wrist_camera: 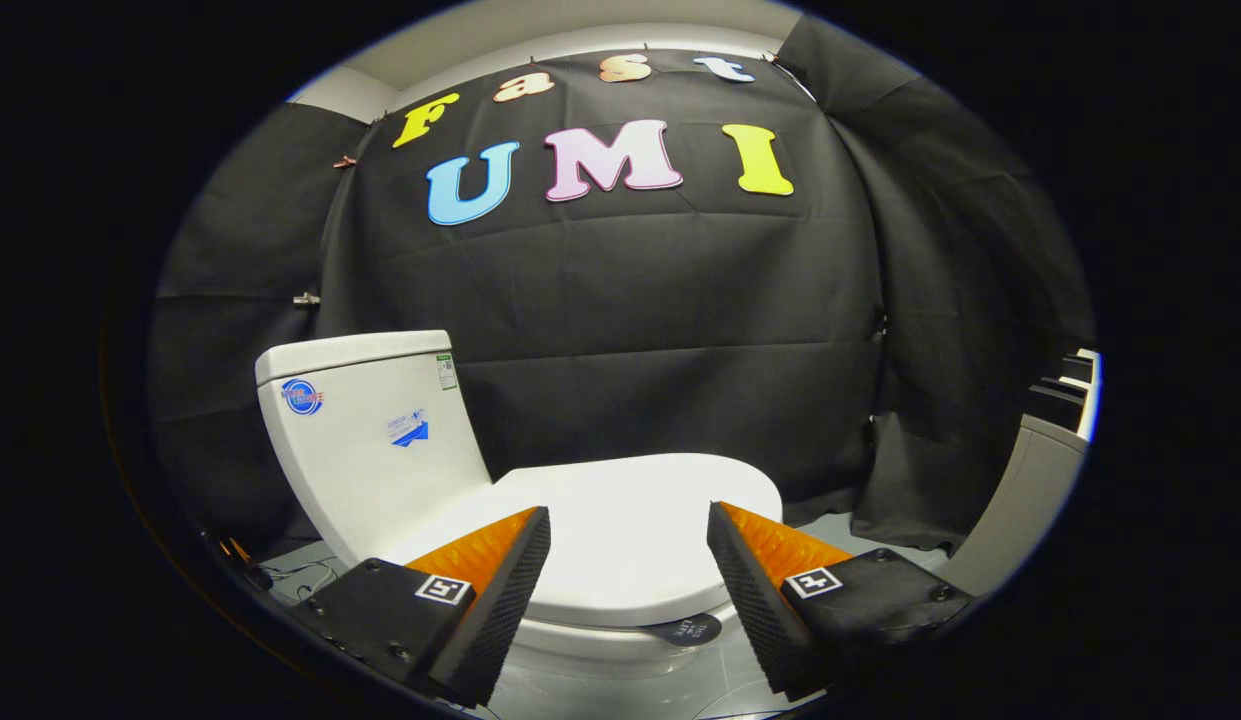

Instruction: Open the toilet lid.

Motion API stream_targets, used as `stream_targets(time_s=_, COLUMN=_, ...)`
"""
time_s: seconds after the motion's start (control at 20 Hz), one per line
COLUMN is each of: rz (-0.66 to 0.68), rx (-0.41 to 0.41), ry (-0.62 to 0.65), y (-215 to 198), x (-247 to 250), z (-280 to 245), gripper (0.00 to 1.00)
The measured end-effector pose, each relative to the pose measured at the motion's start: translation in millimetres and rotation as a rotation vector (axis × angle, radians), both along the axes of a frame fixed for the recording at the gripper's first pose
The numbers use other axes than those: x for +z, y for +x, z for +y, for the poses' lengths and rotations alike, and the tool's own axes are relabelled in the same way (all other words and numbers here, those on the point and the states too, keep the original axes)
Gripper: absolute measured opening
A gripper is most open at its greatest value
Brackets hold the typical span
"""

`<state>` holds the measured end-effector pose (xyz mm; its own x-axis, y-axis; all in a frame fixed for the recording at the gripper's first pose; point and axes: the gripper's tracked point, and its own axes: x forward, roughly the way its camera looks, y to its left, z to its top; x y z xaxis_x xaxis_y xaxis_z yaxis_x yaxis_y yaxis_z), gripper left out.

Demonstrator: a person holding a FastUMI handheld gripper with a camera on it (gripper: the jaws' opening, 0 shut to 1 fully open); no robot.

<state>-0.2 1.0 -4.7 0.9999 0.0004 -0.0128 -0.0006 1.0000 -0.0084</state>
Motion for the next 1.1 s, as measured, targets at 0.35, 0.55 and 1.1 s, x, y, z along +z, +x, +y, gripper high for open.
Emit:
stream_targets(time_s=0.35, rz=0.006, rx=0.003, ry=0.002, y=2, x=-3, z=0, gripper=0.98)
stream_targets(time_s=0.55, rz=0.031, rx=-0.006, ry=0.022, y=7, x=-8, z=-6, gripper=0.98)
stream_targets(time_s=1.1, rz=0.131, rx=-0.022, ry=0.032, y=13, x=-41, z=-31, gripper=0.98)
